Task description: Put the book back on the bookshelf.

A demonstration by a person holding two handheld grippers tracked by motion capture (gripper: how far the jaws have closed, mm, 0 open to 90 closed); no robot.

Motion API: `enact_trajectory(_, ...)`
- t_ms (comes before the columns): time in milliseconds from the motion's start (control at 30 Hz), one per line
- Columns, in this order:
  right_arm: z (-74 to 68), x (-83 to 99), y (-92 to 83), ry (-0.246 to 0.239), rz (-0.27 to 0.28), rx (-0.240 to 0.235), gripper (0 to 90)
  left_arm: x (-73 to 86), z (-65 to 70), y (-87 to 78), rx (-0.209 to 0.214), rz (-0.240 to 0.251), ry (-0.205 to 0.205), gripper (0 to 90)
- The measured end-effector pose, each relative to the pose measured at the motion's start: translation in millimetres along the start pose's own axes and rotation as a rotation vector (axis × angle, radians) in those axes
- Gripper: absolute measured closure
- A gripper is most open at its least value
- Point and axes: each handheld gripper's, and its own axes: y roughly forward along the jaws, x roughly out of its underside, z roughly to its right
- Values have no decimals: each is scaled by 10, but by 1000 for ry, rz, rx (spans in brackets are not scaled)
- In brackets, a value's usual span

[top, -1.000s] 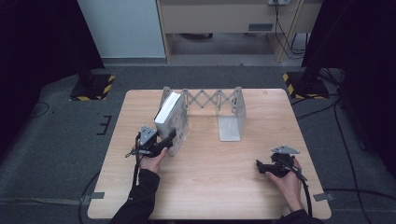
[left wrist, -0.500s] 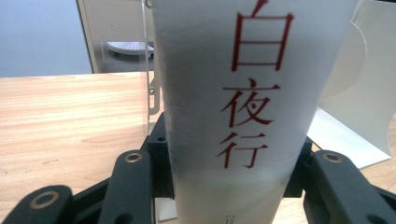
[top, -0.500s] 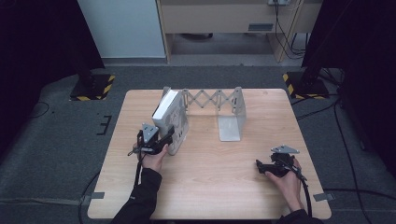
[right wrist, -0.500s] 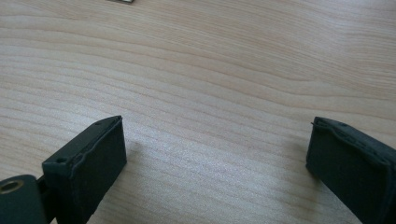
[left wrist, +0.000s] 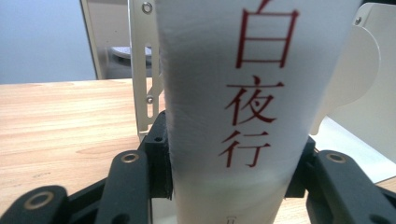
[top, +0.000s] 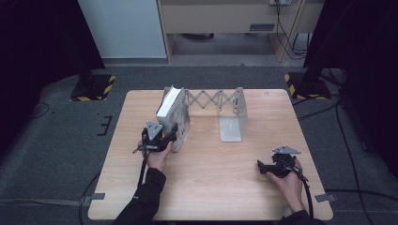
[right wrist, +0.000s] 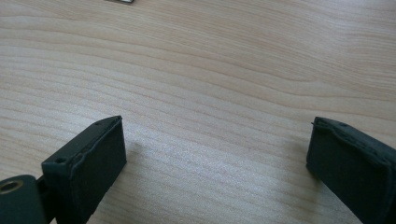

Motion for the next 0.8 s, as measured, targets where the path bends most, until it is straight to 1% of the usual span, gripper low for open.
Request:
enact_trajectory(33, 0, 0, 0, 0, 0, 0, 50, 0, 0, 0, 0, 0, 0, 480)
enact_trajectory(67, -2, 0, 0, 2, 0, 1, 50, 10, -20, -20, 20, -8, -6, 467)
enact_trajectory(133, -2, 0, 1, 2, 2, 2, 51, 11, -32, -35, 24, -11, -13, 444)
enact_trajectory(167, -2, 0, 1, 2, 1, 2, 50, 13, -39, -52, 30, -12, -25, 442)
enact_trajectory(200, -2, 0, 0, 2, 0, 1, 51, 26, -37, -100, 51, -17, -28, 441)
enact_trajectory(233, -2, 0, 0, 2, 0, 1, 51, 26, -37, -100, 51, -17, -28, 438)
enact_trajectory(267, -1, -1, -2, 2, -2, -1, 50, 31, -34, -122, 54, -28, -20, 438)
enact_trajectory(300, -2, 0, 1, 2, 1, 2, 51, 34, -35, -164, 64, -44, -2, 434)
enact_trajectory(367, -2, 0, -1, 2, -1, 0, 51, 44, -41, -186, 70, -39, -10, 466)
enact_trajectory(400, -2, 0, -1, 2, 0, 0, 51, 53, -52, -203, 80, -39, -24, 471)
enact_trajectory(433, -2, 0, 0, 2, 0, 1, 51, 58, -54, -211, 85, -40, -28, 471)
enact_trajectory(533, -1, -1, -1, 2, -1, 0, 50, 56, -32, -211, 87, -43, -24, 471)
enact_trajectory(600, -1, -1, -2, 1, -3, -1, 51, 49, -3, -210, 86, -49, -14, 470)
enact_trajectory(633, -2, 0, 0, 2, 0, 1, 51, 27, 29, -206, 86, -66, -8, 469)
enact_trajectory(667, -2, 0, 0, 2, 0, 1, 51, 27, 29, -206, 86, -66, -8, 469)
enact_trajectory(733, -2, 0, 1, 2, 1, 2, 50, -3, 84, -189, 86, -89, -4, 466)
enact_trajectory(800, -2, 0, 0, 2, 0, 1, 50, 5, 106, -165, 93, -83, -10, 457)
